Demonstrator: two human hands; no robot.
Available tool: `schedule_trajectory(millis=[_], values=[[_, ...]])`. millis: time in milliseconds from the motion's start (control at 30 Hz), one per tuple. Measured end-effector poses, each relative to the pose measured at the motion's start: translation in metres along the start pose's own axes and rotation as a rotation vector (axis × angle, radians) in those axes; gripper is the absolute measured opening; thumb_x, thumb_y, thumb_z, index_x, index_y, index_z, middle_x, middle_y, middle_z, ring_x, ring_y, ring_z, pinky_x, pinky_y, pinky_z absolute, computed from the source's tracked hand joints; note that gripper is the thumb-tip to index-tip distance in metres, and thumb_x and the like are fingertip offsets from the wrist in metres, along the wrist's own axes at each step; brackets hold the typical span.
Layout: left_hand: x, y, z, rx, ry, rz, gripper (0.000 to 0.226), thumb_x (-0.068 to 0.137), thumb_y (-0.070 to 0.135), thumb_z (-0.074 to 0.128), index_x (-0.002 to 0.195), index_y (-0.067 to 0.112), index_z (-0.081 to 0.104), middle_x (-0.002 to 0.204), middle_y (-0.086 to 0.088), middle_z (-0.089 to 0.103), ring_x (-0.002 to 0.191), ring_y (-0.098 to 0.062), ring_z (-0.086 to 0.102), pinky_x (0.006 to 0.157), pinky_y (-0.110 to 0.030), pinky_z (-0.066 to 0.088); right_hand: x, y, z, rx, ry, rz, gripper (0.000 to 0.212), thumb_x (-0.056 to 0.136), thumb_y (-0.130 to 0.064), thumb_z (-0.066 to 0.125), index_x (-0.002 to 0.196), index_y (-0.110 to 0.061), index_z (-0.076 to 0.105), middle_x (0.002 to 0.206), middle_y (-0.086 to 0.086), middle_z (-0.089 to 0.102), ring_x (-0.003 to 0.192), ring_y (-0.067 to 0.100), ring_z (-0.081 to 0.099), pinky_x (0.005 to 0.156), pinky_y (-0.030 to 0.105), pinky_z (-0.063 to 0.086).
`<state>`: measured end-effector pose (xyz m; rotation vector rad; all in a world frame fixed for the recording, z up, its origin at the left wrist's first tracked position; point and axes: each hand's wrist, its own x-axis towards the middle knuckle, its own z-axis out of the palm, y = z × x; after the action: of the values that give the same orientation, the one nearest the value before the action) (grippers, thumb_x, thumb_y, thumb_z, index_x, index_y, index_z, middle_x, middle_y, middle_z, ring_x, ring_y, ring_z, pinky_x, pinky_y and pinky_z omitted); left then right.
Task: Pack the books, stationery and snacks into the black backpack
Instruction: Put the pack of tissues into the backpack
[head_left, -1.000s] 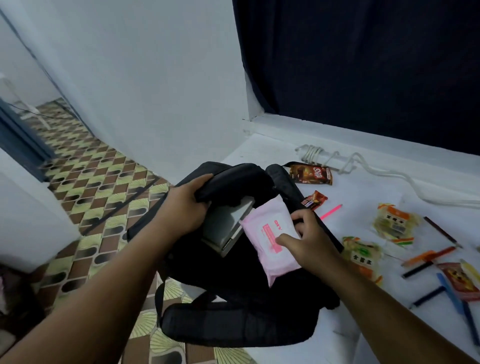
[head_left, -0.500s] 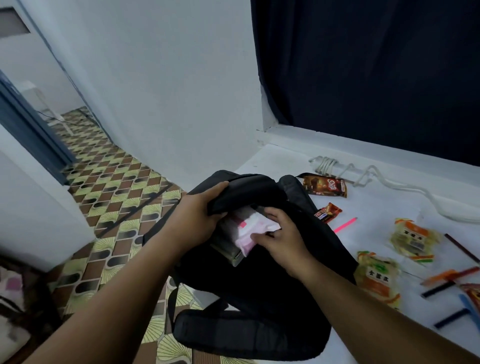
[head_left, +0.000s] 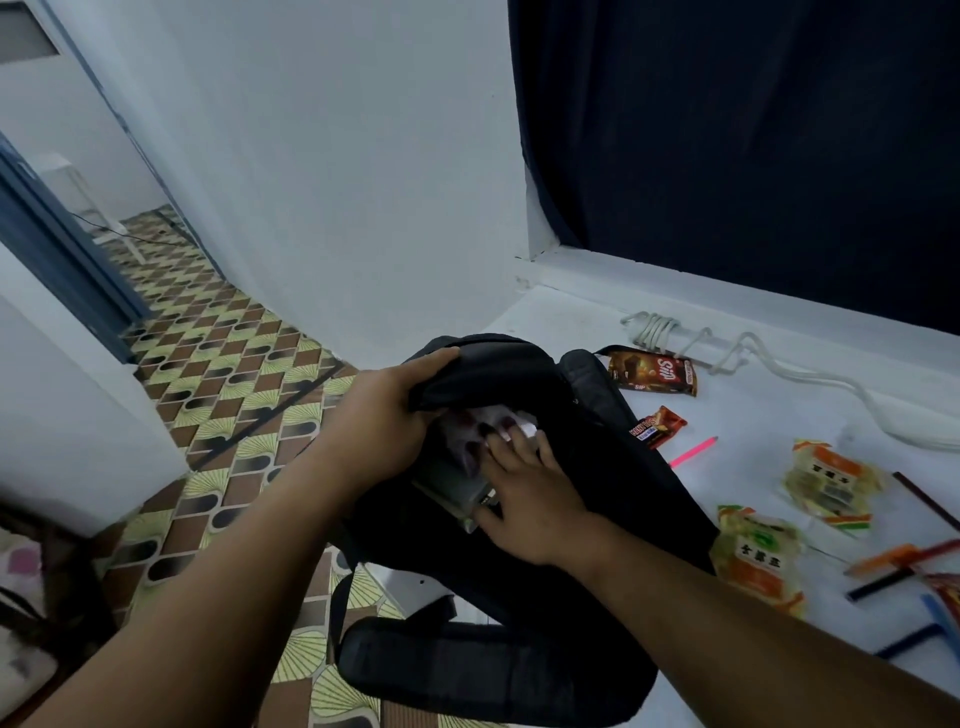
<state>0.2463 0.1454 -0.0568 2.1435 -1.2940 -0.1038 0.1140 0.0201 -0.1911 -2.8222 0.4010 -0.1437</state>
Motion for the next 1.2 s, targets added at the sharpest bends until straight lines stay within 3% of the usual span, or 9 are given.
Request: schedule_trajectory(millis=[333,467,600,700,767,900,967,1100,1200], values=[[0.003,0.001,-0.007,-0.029,0.012,-0.011,0.057,0.087,0.004,0.071,0.138,0.028,0.059,0.127,0.002,0.069,0.121,-0.014,0.061,0.106,-0.033,0.047,0.071,-0.002,-0.017,-0.048,-0.289,0.152,0.051,0.094,-0.042,0.039,0.137,-0.02,0.056,0.14,0.013,0.057,0.135,0.033,0.044,0.116,0.049,0.015],[0.004,-0.005,-0.007,-0.03,-0.004,-0.049,0.058,0.088,0.006,0.071,0.138,0.032,0.059,0.123,0.005,0.068,0.118,-0.014,0.062,0.103,-0.031,0.047,0.054,-0.002,-0.014,-0.065,-0.213,0.153,0.061,0.095,-0.051,0.038,0.144,-0.015,0.044,0.15,0.017,0.042,0.147,0.038,0.02,0.121,0.053,0.003],[0.006,-0.005,0.008,-0.022,-0.044,-0.08,0.059,0.088,0.016,0.072,0.141,0.034,0.055,0.112,0.005,0.066,0.104,-0.012,0.06,0.084,-0.01,0.04,0.004,-0.001,-0.012,0.006,-0.056,0.121,0.074,0.098,-0.061,0.031,0.158,-0.021,0.014,0.167,0.006,0.008,0.153,0.026,-0.007,0.123,0.044,-0.01],[0.01,-0.004,0.031,0.045,-0.158,-0.056,0.067,0.082,0.046,0.065,0.144,0.045,0.041,0.147,0.005,0.048,0.133,-0.026,0.045,0.112,-0.042,0.038,-0.042,0.003,-0.018,0.068,-0.013,0.15,0.079,0.095,-0.07,0.022,0.159,-0.027,0.007,0.167,-0.001,-0.001,0.152,0.019,-0.015,0.123,0.04,-0.009],[0.008,0.003,0.052,0.139,-0.283,-0.085,0.072,0.085,0.052,0.063,0.148,0.048,0.028,0.164,0.004,0.018,0.151,-0.035,0.012,0.118,-0.065,0.017,-0.075,0.006,-0.023,0.069,0.05,0.197,0.076,0.096,-0.068,0.025,0.158,-0.026,0.017,0.167,0.0,0.006,0.153,0.019,-0.009,0.122,0.038,-0.008],[-0.009,0.027,0.108,0.148,-0.344,0.007,0.074,0.09,0.046,0.063,0.153,0.041,0.025,0.168,-0.002,-0.007,0.152,-0.037,-0.011,0.12,-0.063,-0.002,-0.14,0.016,-0.027,0.116,0.216,0.364,0.048,0.1,-0.047,0.044,0.138,-0.021,0.056,0.148,0.0,0.048,0.146,0.019,0.028,0.121,0.03,0.004],[-0.019,0.039,0.137,0.172,-0.356,0.082,0.066,0.091,0.045,0.063,0.15,0.041,0.033,0.167,-0.008,-0.004,0.15,-0.043,-0.012,0.119,-0.062,-0.006,-0.173,0.019,-0.028,0.188,0.344,0.448,0.034,0.096,-0.036,0.052,0.118,-0.019,0.07,0.126,-0.002,0.065,0.129,0.014,0.048,0.117,0.031,0.031],[-0.038,0.071,0.183,0.13,-0.223,0.393,0.034,0.083,0.025,0.074,0.118,0.025,0.07,0.152,-0.017,0.043,0.137,-0.062,0.025,0.114,-0.069,0.013,-0.234,0.019,-0.026,0.267,0.503,0.676,0.029,0.091,-0.037,0.053,0.109,-0.023,0.072,0.111,-0.006,0.068,0.108,0.009,0.058,0.092,0.024,0.049],[-0.053,0.109,0.19,-0.139,-0.174,0.508,0.01,0.086,0.013,0.074,0.09,0.022,0.073,0.101,0.002,0.075,0.089,-0.027,0.07,0.079,-0.039,0.056,-0.269,0.025,-0.03,0.255,0.52,0.794,0.034,0.091,-0.042,0.051,0.113,-0.025,0.071,0.114,-0.011,0.066,0.111,0.004,0.056,0.094,0.021,0.047]])
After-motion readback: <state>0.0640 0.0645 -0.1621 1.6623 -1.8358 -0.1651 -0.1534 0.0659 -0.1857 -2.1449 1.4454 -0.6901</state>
